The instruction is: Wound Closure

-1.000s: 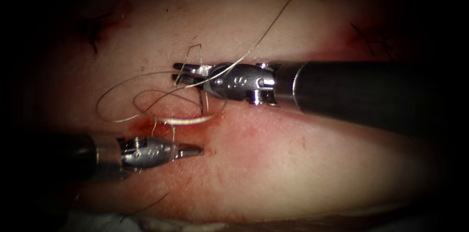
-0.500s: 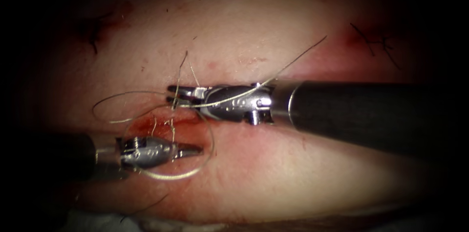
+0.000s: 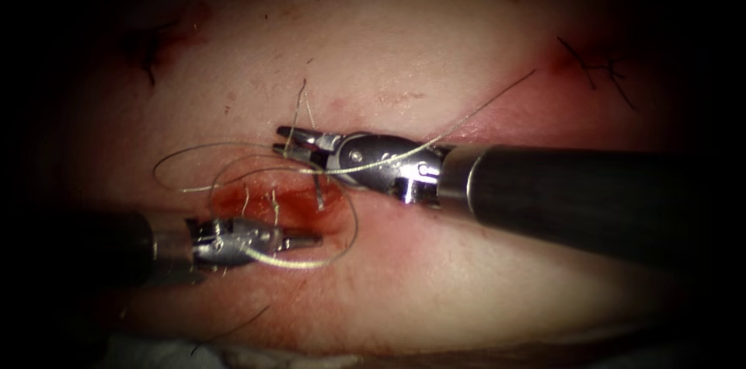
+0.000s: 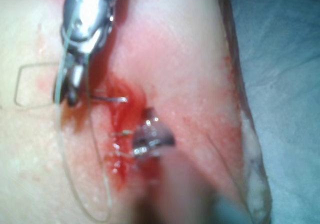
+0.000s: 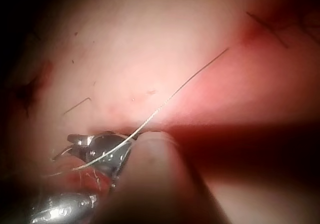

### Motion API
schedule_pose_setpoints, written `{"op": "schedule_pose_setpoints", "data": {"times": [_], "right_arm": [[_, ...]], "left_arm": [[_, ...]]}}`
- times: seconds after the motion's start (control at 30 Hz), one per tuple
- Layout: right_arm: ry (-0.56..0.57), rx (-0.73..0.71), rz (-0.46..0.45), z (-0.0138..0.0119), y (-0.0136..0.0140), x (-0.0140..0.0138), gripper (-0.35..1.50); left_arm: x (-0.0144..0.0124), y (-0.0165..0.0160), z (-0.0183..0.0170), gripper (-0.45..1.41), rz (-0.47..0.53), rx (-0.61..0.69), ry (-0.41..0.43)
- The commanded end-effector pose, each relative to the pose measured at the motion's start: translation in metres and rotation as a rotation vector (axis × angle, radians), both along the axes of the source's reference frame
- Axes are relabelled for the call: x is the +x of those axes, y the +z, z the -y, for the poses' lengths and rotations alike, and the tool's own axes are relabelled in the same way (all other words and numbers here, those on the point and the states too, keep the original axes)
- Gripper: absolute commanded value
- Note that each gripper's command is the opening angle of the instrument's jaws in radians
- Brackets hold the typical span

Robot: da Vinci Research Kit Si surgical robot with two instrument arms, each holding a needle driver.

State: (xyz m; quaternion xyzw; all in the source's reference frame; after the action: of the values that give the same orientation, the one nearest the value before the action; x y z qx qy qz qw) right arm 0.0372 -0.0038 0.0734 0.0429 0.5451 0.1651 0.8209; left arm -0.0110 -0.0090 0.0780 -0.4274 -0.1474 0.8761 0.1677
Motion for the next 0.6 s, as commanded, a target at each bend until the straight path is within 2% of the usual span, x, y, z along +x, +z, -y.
{"op": "schedule_pose_setpoints", "data": {"times": [0.03,0.6], "right_arm": [[-0.007,0.013,0.006,0.0009,0.0009,0.0005,-0.35],[0.105,0.288,0.003,0.0005,0.0003,0.0007,-0.35]], "left_arm": [[-0.0006,0.0006,0.0006,-0.45,0.001,0.004,0.000],[-0.0010,0.0015,0.0008,-0.45,-0.010,-0.001,0.003]]}}
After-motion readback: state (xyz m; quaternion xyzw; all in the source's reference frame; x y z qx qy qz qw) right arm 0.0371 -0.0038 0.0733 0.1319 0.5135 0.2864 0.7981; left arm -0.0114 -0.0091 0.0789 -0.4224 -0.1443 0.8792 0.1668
